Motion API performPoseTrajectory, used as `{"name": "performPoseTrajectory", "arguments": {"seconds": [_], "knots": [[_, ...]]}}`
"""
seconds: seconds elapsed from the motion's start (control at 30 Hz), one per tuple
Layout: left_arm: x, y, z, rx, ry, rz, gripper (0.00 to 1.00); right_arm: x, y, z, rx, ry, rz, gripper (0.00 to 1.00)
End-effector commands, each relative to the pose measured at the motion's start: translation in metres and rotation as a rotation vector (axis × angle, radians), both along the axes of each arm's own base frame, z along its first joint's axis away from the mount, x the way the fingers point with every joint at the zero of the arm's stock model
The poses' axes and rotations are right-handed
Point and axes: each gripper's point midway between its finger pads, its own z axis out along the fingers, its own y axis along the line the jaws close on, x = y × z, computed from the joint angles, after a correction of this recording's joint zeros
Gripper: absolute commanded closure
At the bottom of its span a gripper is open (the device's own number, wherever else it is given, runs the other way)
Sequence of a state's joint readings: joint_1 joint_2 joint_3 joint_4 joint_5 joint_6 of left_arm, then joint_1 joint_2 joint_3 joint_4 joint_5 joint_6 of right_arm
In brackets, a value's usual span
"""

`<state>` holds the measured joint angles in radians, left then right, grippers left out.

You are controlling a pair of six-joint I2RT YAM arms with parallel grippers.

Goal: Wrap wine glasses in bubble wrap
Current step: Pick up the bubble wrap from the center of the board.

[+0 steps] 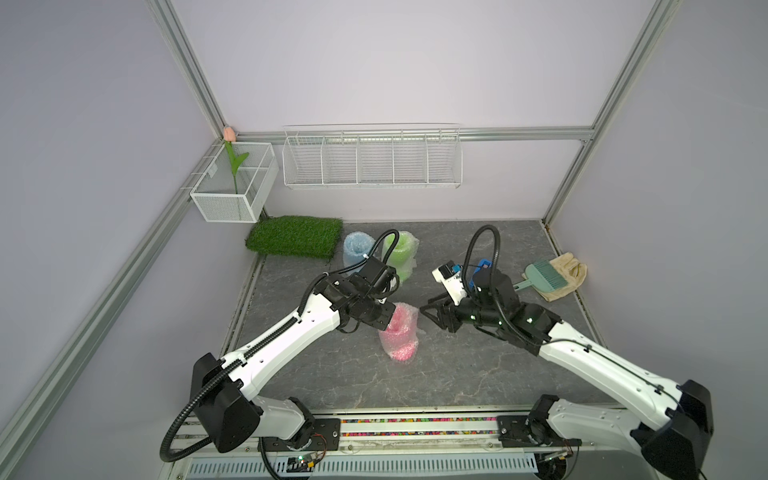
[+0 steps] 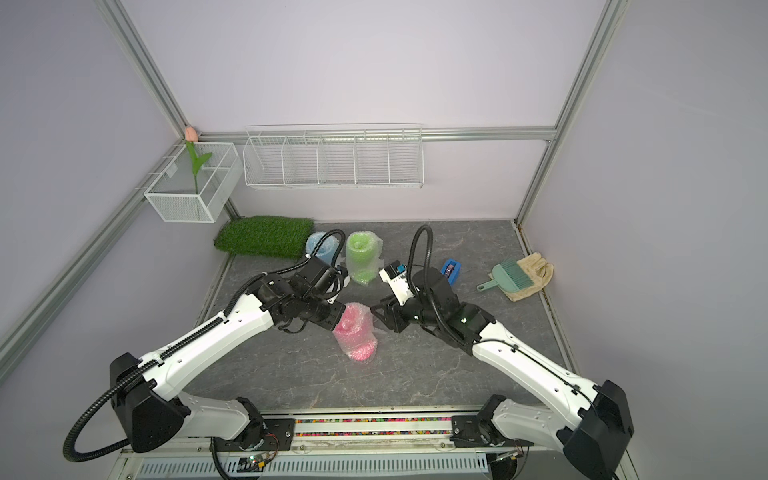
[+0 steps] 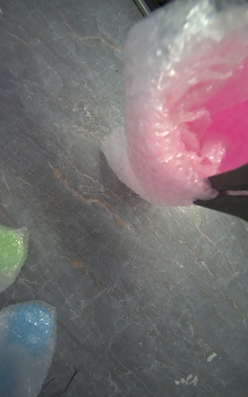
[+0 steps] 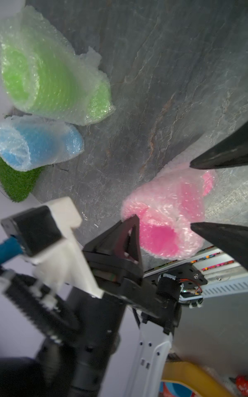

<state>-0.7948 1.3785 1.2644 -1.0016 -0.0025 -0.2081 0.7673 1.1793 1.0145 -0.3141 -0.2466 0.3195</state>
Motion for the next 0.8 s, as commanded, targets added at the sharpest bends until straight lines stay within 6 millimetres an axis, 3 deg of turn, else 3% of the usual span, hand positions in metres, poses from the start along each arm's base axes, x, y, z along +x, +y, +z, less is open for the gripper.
{"name": "performPoseTrajectory", "arguments": {"seconds": [0.0, 0.23, 0.53, 0.77], "knots": [[0.003, -0.008, 0.005, -0.022, -0.018, -0.005, 1.0, -0.011, -0.017, -0.036, -0.123, 0.298, -0.129, 0.56], [0.002, -0.018, 0.002, -0.015, -0.028, -0.039, 1.0, -0.004, -0.003, -0.035, -0.189, 0.398, -0.134, 0.56], [0.004, -0.027, -0.002, -0.013, -0.032, -0.052, 1.0, -0.004, 0.012, -0.055, -0.272, 0.45, -0.115, 0.67], [0.007, -0.037, 0.001, -0.047, -0.03, -0.045, 1.0, -0.009, 0.014, -0.075, -0.358, 0.463, -0.119, 0.68]]}}
